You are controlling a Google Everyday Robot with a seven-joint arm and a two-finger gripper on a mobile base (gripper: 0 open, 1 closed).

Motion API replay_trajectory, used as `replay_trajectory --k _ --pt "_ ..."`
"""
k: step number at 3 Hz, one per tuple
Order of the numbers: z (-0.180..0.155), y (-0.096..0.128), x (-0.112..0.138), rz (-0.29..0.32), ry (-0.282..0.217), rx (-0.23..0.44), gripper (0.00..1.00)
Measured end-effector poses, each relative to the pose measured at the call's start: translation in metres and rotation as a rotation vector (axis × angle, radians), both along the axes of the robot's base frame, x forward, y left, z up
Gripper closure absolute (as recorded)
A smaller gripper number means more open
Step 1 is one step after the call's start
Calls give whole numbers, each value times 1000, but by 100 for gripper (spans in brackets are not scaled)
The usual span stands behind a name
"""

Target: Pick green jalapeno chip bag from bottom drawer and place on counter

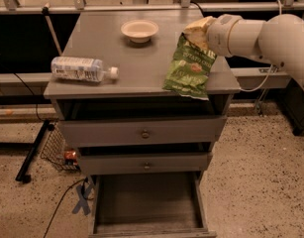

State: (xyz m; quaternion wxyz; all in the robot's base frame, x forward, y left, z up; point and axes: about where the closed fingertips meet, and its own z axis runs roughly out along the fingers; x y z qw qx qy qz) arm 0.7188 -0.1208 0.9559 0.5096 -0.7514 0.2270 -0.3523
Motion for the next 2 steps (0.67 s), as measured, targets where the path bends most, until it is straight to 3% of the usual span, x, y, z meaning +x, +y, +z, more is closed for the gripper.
replay_trajectory --k 1,2 --pt "-12 13 19 22 32 4 98" --pt "-12 14 17 23 31 3 75"
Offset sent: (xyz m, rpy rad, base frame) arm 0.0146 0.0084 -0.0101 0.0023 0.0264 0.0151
